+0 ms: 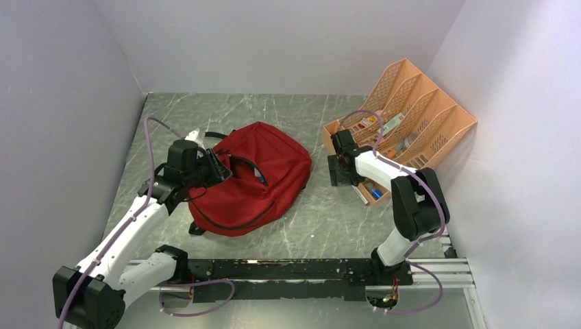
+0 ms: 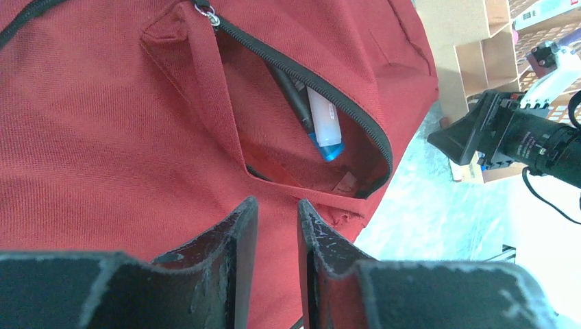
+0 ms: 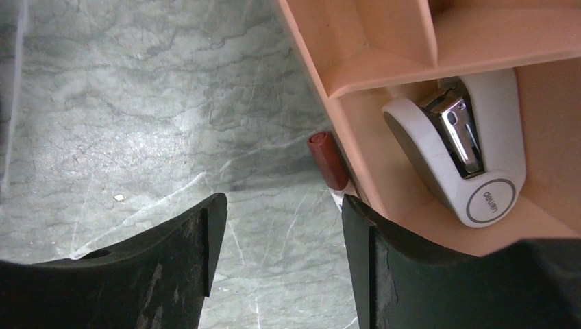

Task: Pack the student bag
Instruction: Pick up the stationery from the center of the board.

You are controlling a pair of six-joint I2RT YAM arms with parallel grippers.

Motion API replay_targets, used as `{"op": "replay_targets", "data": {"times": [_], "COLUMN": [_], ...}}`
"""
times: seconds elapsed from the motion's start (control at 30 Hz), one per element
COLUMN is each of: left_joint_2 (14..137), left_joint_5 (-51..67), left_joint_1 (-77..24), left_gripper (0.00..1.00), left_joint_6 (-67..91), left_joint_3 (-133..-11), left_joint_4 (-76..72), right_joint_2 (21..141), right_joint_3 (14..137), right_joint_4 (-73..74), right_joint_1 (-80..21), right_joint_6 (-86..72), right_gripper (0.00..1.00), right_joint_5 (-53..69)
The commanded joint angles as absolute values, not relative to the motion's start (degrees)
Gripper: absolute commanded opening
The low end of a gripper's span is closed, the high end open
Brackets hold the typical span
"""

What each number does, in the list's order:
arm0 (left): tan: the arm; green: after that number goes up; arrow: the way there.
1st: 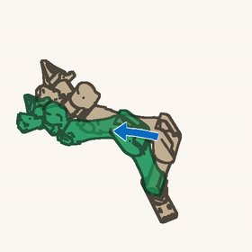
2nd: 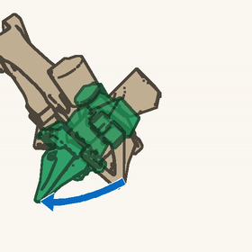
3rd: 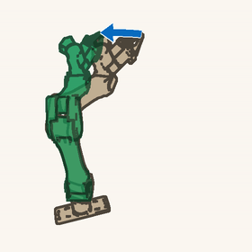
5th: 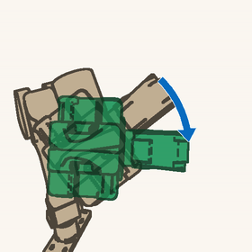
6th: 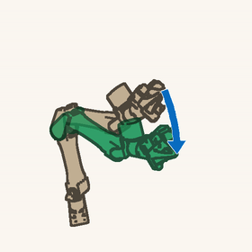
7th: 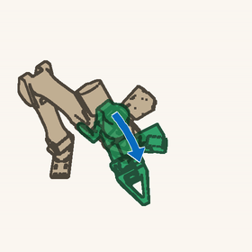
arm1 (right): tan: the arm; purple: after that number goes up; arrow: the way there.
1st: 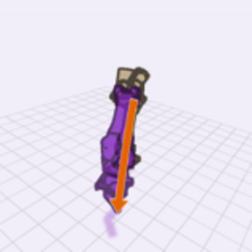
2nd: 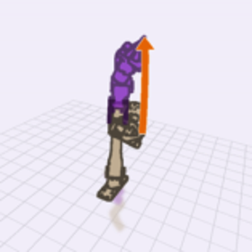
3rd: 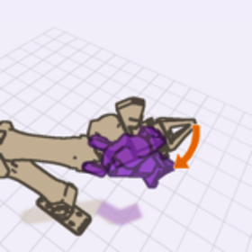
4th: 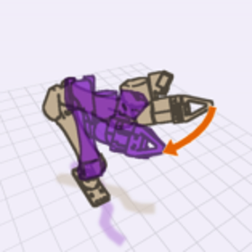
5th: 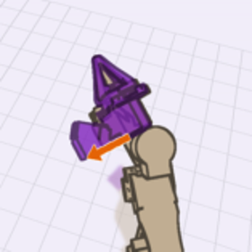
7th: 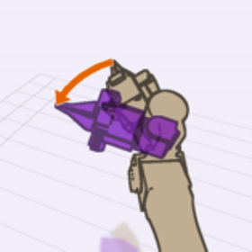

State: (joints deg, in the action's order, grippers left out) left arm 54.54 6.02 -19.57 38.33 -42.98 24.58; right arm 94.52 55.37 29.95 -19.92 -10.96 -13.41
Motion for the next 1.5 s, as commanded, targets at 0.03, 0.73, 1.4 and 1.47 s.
{"op": "replay_targets", "data": {"times": [0.03, 0.73, 1.4, 1.47], "left_joint_2": [54.8, 54.5, 55.5, 55.3], "left_joint_5": [8.0, 8.3, 13.1, 13.6], "left_joint_1": [-19.2, -19.2, -19.2, -19.2], "left_gripper": [0.32, 0.31, 0.31, 0.31], "left_joint_6": [38.4, 38.5, 35.1, 34.6], "left_joint_3": [-42.5, -42.4, -44.2, -44.2], "left_joint_4": [22.9, 23.5, 24.4, 25.0], "right_joint_2": [94.6, 98.4, 92.3, 92.2], "right_joint_3": [57.3, 57.5, 57.0, 56.5], "right_joint_4": [30.7, 31.4, 33.3, 33.3], "right_joint_1": [-19.1, -18.5, -19.7, -19.5], "right_joint_6": [-8.4, -6.7, 6.3, 7.2], "right_gripper": [0.67, 0.65, 0.67, 0.67], "right_joint_5": [-20.1, -9.6, -15.2, -16.1]}}
